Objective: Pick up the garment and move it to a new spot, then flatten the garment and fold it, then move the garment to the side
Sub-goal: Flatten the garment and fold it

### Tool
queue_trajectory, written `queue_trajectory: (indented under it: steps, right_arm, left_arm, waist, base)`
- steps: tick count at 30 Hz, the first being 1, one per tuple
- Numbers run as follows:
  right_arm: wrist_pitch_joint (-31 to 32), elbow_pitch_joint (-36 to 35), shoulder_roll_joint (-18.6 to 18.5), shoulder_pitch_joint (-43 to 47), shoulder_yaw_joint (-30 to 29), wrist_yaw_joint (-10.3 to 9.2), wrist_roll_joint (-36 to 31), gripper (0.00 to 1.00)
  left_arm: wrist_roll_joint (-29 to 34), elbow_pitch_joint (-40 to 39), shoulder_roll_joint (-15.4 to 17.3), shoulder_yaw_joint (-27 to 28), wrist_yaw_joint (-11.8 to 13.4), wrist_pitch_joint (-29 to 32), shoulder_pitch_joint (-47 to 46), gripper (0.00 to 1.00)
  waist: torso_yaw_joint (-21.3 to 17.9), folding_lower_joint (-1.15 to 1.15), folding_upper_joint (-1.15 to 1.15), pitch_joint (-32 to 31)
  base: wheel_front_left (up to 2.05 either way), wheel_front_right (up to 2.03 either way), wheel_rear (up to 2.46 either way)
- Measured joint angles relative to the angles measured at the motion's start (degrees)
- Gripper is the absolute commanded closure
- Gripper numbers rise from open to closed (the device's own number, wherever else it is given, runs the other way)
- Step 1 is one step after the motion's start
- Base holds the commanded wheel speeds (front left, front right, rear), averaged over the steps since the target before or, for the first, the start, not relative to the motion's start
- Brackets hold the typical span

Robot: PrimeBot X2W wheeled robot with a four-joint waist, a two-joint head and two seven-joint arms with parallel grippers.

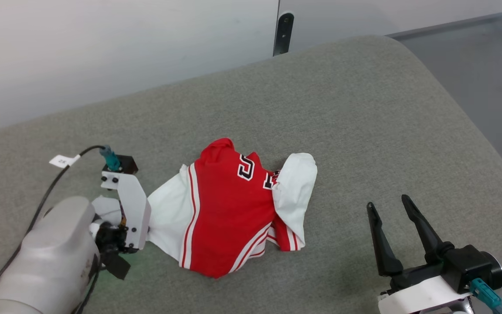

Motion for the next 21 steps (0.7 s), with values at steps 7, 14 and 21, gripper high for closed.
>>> queue_trajectory:
  steps: [7, 14, 21]
  right_arm:
    - [0.0, 0.0, 0.0, 0.0, -0.3, 0.00, -0.2, 0.00]
    - [0.0, 0.1, 0.0, 0.2, -0.4, 0.00, -0.7, 0.00]
    - [0.0, 0.1, 0.0, 0.4, -0.6, 0.00, -0.8, 0.00]
  left_arm:
    - [-0.4, 1.2, 0.7, 0.4, 0.4, 0.3, -0.3, 1.00]
    - [-0.4, 2.7, 3.3, 0.4, 1.6, 0.8, -0.1, 1.00]
    - [-0.4, 3.5, 5.9, 0.5, 3.0, 1.3, 0.4, 1.00]
  waist:
    - [1.3, 0.00, 0.00, -0.4]
    - [2.7, 0.00, 0.00, -1.2]
    - [4.0, 0.00, 0.00, -1.6]
  base:
    - [0.00, 0.00, 0.00]
    - [0.00, 0.00, 0.00]
    - [0.00, 0.00, 0.00]
